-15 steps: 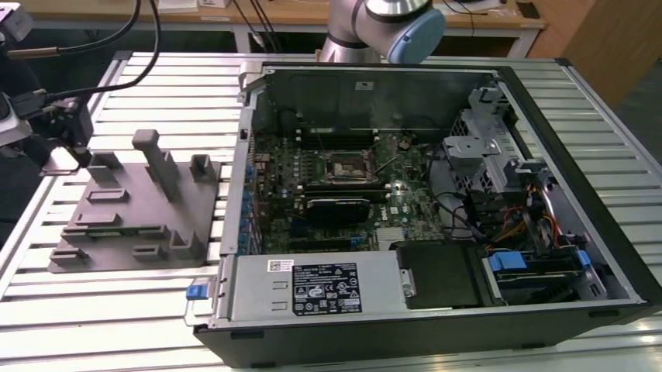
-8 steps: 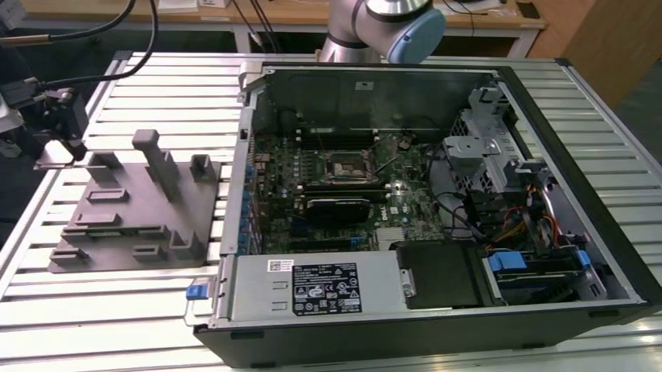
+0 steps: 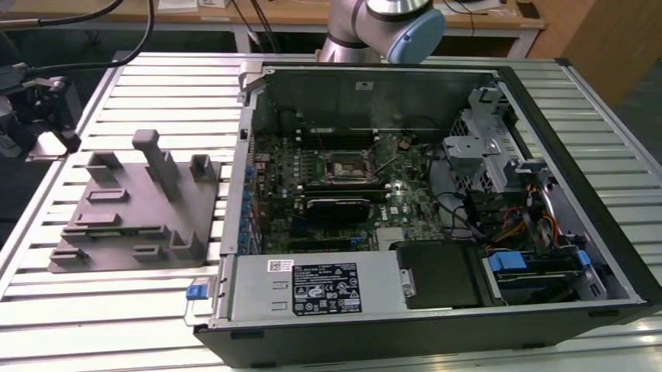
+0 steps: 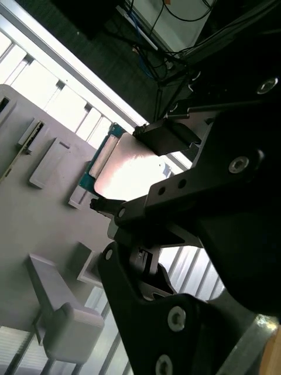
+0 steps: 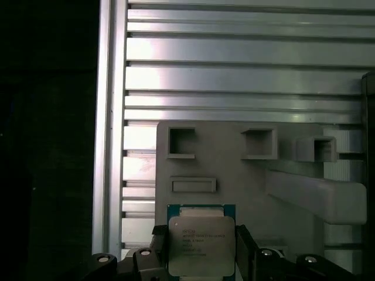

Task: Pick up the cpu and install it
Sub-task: 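Pick up the cpu and move it towards the insertion slot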

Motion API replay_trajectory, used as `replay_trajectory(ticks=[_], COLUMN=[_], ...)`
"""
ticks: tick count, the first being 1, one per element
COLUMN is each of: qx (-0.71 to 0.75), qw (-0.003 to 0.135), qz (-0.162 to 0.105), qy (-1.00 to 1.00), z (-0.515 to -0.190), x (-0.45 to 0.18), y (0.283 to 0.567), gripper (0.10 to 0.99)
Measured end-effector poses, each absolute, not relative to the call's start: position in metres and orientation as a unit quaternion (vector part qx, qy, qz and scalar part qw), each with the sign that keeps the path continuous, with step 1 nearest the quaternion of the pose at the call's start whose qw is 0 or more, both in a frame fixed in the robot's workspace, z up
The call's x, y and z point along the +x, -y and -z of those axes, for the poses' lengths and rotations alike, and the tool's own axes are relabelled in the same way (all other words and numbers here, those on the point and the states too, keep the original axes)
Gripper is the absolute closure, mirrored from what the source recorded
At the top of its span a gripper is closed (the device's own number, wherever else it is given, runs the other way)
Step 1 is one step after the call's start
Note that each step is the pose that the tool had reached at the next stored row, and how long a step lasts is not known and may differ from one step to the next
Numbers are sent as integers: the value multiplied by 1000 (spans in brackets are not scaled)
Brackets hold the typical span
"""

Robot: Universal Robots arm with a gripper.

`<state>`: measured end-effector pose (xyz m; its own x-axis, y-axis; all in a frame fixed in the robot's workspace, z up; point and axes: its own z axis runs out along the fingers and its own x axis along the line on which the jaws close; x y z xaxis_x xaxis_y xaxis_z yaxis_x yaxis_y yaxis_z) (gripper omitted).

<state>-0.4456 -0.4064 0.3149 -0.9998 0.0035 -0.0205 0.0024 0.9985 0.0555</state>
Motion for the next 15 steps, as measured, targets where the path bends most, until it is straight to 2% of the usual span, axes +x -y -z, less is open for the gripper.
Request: replay_trajectory(ticks=[15], qx=[1], qw=[10], qz=[-28], qy=[-1000], z=[-341], x=[-446], y=[406], gripper=[541])
